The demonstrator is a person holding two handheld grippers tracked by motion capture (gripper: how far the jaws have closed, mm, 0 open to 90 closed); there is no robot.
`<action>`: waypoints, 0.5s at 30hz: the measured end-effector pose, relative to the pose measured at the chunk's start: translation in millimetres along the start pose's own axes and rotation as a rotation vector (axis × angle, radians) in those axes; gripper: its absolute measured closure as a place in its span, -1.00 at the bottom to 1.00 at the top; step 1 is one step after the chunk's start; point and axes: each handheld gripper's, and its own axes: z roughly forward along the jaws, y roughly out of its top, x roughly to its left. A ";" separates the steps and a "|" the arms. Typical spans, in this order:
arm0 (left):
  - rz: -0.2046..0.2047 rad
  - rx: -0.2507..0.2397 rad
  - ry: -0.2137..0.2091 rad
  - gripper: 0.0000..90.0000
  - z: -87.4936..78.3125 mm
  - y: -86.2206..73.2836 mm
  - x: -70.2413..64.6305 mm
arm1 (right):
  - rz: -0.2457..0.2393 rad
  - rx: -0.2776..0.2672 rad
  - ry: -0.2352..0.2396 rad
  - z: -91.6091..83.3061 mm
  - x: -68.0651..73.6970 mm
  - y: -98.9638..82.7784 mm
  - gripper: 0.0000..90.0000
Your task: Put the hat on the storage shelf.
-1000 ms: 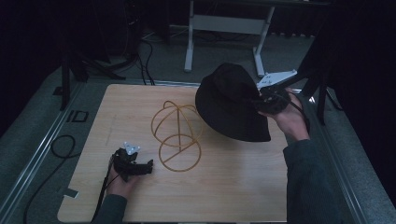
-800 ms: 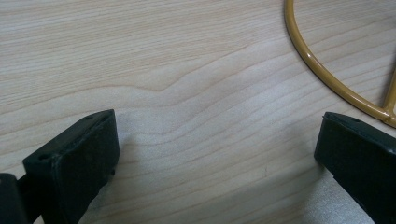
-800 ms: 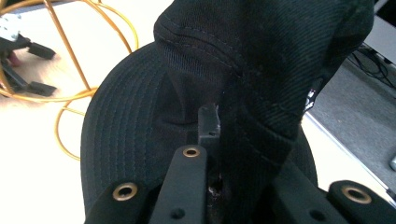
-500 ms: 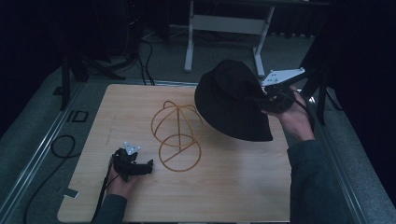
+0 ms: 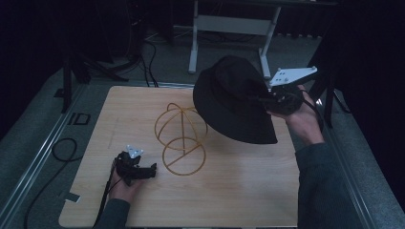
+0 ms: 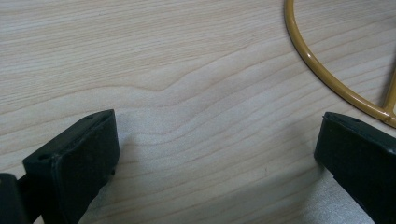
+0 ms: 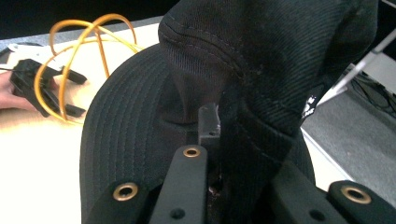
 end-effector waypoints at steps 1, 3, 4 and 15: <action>0.000 0.000 0.000 -0.99 0.0 0.0 0.0 | -0.004 -0.006 0.001 -0.9 0.8 1.8 0.97; 0.002 0.001 0.000 -0.99 -0.1 0.0 0.1 | -0.006 -0.020 0.012 -2.1 2.5 5.3 0.97; 0.000 0.000 0.000 -0.99 0.0 0.0 0.0 | -0.010 -0.027 0.015 -2.3 3.4 7.2 0.97; -0.004 -0.002 -0.001 -0.99 0.2 -0.1 -0.3 | -0.044 -0.082 0.086 1.6 19.6 26.6 0.97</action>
